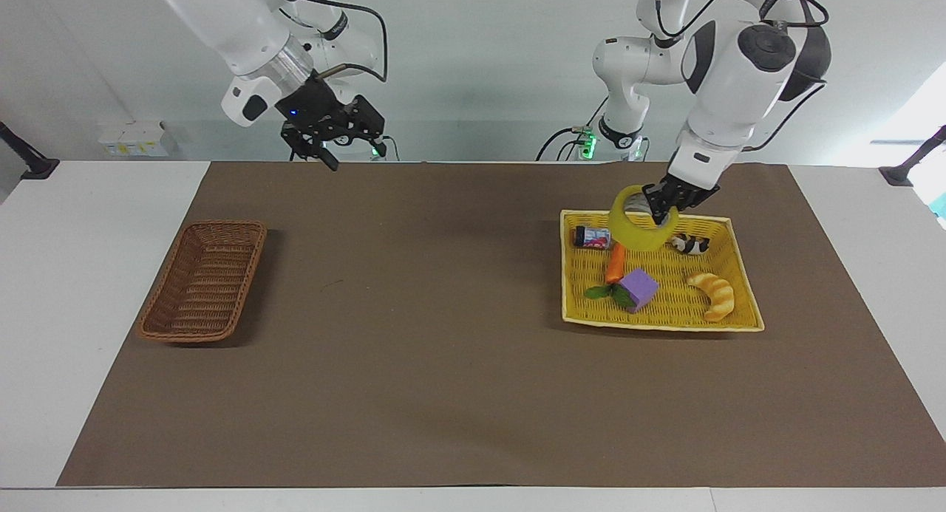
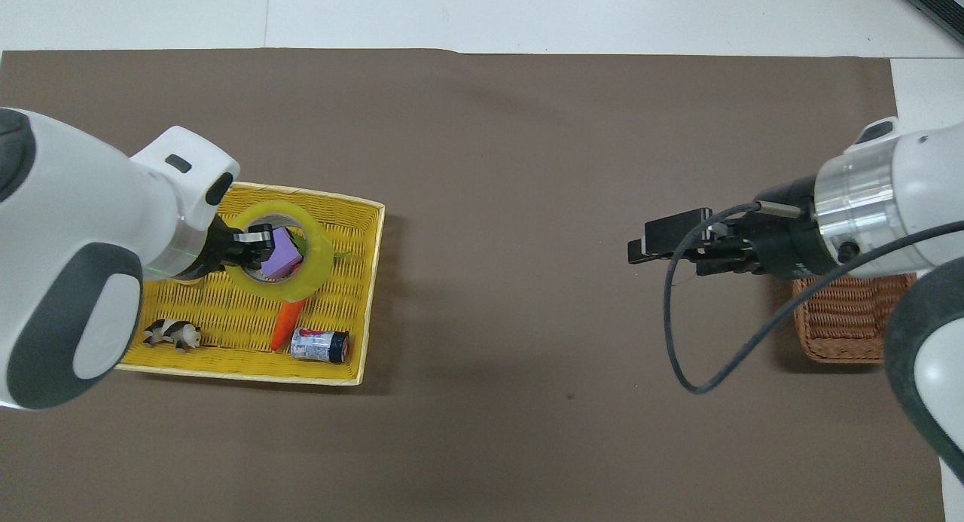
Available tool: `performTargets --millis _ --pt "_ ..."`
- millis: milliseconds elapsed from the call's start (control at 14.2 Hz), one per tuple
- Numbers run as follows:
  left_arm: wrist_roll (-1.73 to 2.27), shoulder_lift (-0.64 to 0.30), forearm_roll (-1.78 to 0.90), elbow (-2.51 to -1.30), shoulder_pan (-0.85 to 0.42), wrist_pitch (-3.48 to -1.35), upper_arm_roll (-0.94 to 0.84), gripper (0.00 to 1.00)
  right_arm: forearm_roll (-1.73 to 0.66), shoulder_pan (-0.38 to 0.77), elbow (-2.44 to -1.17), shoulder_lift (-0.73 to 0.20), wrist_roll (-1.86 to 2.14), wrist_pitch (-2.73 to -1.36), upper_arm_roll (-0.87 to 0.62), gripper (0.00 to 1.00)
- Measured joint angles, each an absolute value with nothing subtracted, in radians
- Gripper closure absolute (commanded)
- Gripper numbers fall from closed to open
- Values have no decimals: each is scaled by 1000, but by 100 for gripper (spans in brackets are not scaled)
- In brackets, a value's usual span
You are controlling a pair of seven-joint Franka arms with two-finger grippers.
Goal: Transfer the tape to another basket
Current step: 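Lift the tape with the left gripper while the right gripper reaches toward it, then grasp the tape rim with the right gripper from the left gripper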
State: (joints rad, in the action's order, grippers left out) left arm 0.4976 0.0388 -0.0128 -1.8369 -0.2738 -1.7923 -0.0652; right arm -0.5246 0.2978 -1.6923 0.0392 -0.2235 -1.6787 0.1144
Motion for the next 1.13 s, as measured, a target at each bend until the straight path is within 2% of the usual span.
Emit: performTargets --millis 352,634,987,1128 --pt "684 38 -67 -1809 -405 -1815 -75 100 -786 335 -1819 31 -224 -1813 113 0" --pt "770 36 -134 -1805 -507 -1881 -78 100 -845 414 -1883 32 -226 -1934 111 0" --pt "787 35 -203 -1804 -578 -1948 -82 100 -848 432 -1915 38 -215 -1953 112 0" --pt "787 35 -215 -1803 -595 -1990 -82 100 -848 432 -1926 48 -184 -1953 114 12"
